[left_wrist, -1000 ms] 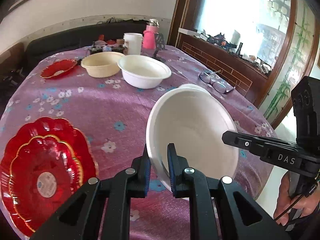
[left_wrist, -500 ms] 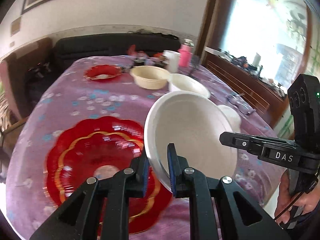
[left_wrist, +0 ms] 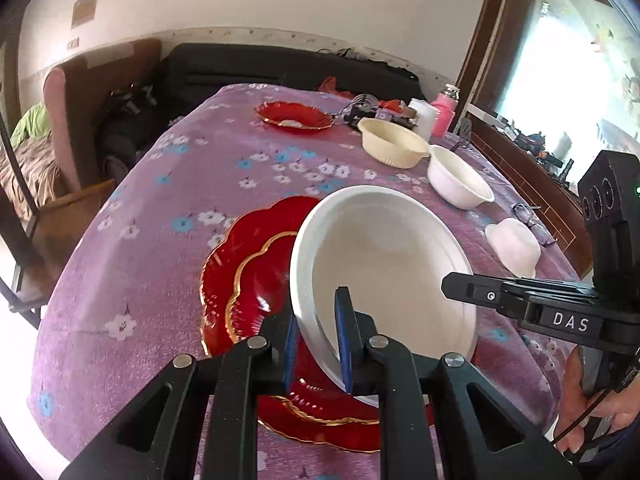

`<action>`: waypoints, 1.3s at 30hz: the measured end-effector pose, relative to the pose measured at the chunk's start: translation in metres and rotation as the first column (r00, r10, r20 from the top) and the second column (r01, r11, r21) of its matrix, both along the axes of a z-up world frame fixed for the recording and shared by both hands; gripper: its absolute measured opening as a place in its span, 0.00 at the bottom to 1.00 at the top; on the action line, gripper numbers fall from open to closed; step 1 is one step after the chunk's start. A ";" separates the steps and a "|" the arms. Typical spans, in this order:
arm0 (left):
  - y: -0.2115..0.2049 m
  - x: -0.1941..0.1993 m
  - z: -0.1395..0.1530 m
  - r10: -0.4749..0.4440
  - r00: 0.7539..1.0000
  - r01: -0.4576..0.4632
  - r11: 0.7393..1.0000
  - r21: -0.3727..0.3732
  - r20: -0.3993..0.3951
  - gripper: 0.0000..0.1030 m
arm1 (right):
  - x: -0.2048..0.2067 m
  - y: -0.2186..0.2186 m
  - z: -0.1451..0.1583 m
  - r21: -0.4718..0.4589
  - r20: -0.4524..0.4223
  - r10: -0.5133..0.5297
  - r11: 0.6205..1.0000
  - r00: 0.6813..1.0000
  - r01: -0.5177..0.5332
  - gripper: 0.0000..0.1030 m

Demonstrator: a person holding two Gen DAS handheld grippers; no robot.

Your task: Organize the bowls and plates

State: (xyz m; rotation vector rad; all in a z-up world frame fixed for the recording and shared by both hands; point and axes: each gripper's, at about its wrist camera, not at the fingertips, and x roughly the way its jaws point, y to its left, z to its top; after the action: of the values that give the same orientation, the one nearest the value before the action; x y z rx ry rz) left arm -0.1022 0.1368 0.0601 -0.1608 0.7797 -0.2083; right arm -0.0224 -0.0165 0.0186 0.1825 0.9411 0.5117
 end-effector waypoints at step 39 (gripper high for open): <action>0.009 0.003 0.008 0.032 0.999 -0.032 0.999 -0.022 -0.031 0.29 | 0.002 -0.054 0.010 0.097 0.009 -0.100 0.990 0.995 0.098 0.40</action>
State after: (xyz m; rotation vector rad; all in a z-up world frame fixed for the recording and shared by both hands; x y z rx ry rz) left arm -0.0990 0.1463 0.0677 -0.1976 0.8048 -0.1846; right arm -0.0208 -0.0705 0.0282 0.3110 0.8899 0.4664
